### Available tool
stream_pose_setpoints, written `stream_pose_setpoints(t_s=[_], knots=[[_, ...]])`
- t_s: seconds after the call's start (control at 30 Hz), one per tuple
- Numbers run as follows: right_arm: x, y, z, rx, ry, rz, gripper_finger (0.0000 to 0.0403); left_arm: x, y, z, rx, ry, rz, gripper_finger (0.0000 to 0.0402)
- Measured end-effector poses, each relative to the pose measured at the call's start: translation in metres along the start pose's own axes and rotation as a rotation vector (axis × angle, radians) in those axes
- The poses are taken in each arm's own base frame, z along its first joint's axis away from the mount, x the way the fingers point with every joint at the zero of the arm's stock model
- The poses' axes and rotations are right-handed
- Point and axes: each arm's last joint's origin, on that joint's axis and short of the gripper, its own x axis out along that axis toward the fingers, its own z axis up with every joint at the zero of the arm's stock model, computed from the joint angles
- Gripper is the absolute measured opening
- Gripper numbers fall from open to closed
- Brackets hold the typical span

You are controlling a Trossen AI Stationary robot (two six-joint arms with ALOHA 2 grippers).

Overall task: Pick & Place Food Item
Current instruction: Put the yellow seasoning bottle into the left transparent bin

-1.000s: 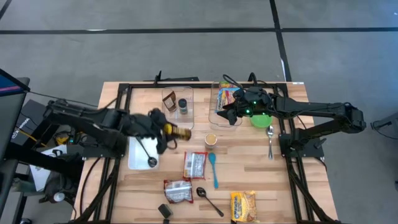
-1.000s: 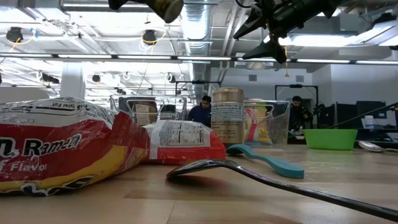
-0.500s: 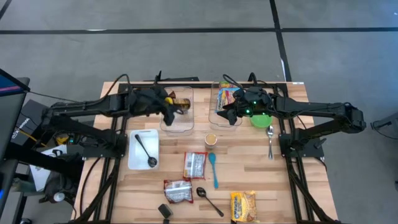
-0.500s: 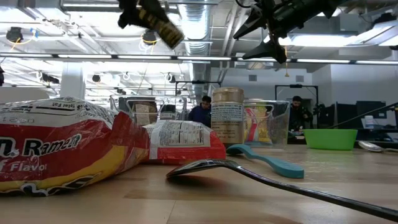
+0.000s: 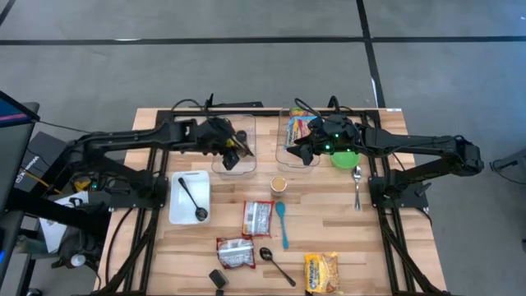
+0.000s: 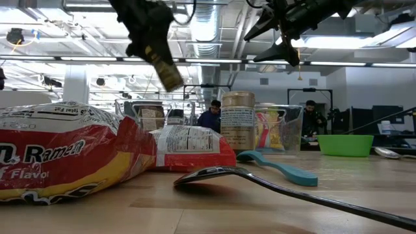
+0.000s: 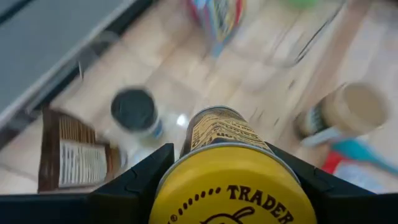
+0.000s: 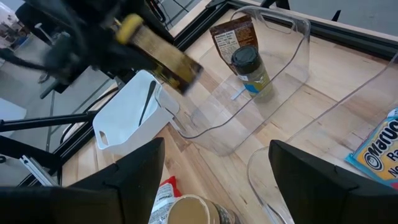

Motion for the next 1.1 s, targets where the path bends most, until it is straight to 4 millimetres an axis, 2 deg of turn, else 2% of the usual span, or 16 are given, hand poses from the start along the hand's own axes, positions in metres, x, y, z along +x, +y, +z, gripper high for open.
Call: stream_pose_setpoints(t_s=[0.13, 0.33, 0.47, 0.63, 0.7, 0.87, 1.0, 1.1], knots=[[0.000, 0.000, 0.000, 0.000, 0.000, 0.000, 0.0282, 0.023, 0.003, -0.008, 0.017, 0.134, 0.054, 0.0218], [0.000, 0.000, 0.000, 0.000, 0.000, 0.000, 0.0282, 0.056, 0.012, -0.013, 0.022, 0.258, 0.086, 0.0206], [0.000, 0.000, 0.000, 0.000, 0.000, 0.000, 0.0282, 0.070, 0.020, -0.015, 0.012, 0.304, 0.113, 0.0216], [0.000, 0.000, 0.000, -0.001, 0.000, 0.000, 0.0282, 0.079, 0.032, -0.017, 0.035, 0.353, 0.139, 0.0216], [0.000, 0.000, 0.000, -0.001, 0.000, 0.000, 0.0282, 0.082, 0.037, -0.016, 0.016, 0.354, 0.147, 0.0206], [0.000, 0.000, 0.000, -0.003, -0.001, -0.001, 0.0282, 0.085, 0.048, -0.011, -0.022, 0.324, 0.161, 0.0212], [0.000, 0.000, 0.000, -0.003, -0.001, -0.001, 0.0282, 0.086, 0.051, -0.010, -0.034, 0.313, 0.159, 0.0228], [0.000, 0.000, 0.000, -0.003, -0.001, -0.001, 0.0282, 0.088, 0.051, -0.012, -0.034, 0.317, 0.158, 0.0213]])
